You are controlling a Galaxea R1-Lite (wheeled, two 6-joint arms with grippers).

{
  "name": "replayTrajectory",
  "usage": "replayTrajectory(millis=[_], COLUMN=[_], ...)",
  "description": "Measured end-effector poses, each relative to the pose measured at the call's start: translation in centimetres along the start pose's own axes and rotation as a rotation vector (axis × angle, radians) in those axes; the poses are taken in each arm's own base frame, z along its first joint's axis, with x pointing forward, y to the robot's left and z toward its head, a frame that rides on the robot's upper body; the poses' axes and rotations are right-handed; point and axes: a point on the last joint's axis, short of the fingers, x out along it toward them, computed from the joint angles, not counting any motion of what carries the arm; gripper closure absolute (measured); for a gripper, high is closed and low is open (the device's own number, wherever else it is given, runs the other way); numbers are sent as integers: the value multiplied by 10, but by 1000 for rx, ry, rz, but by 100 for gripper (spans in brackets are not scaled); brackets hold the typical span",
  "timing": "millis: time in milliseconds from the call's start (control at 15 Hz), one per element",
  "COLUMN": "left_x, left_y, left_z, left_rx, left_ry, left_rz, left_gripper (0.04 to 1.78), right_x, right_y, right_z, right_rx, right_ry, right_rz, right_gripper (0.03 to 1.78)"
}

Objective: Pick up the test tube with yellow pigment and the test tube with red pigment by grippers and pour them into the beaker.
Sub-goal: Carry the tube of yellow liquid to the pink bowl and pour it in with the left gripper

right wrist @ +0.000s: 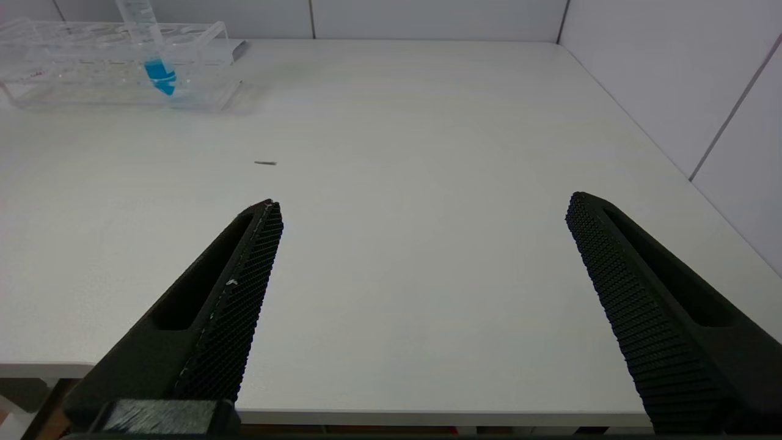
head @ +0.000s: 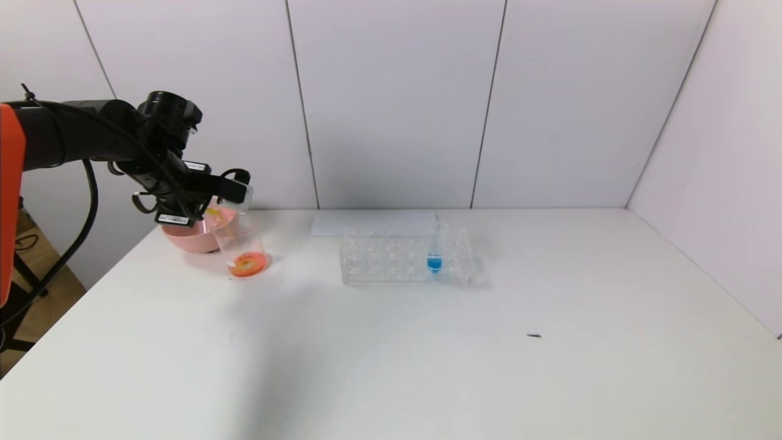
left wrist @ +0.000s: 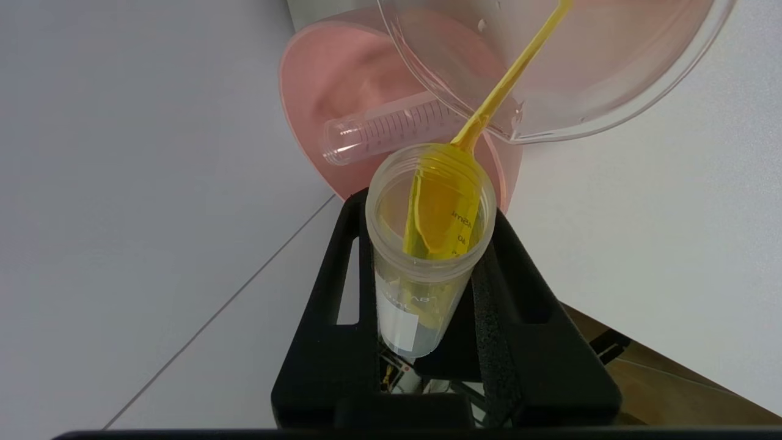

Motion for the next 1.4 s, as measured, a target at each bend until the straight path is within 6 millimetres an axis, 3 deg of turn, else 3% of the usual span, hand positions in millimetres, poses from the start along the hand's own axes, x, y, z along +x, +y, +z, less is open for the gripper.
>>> replayTrajectory(millis=[1400], left_x=[-3], left_y=[0], left_z=[16], left_rx=[70], left_ry=[90], left_rz=[-5], left_gripper=[136], right_x=[0], right_y=[0], right_z=[0], right_rx=[0], right_ry=[0], right_rz=[0], right_gripper=[11])
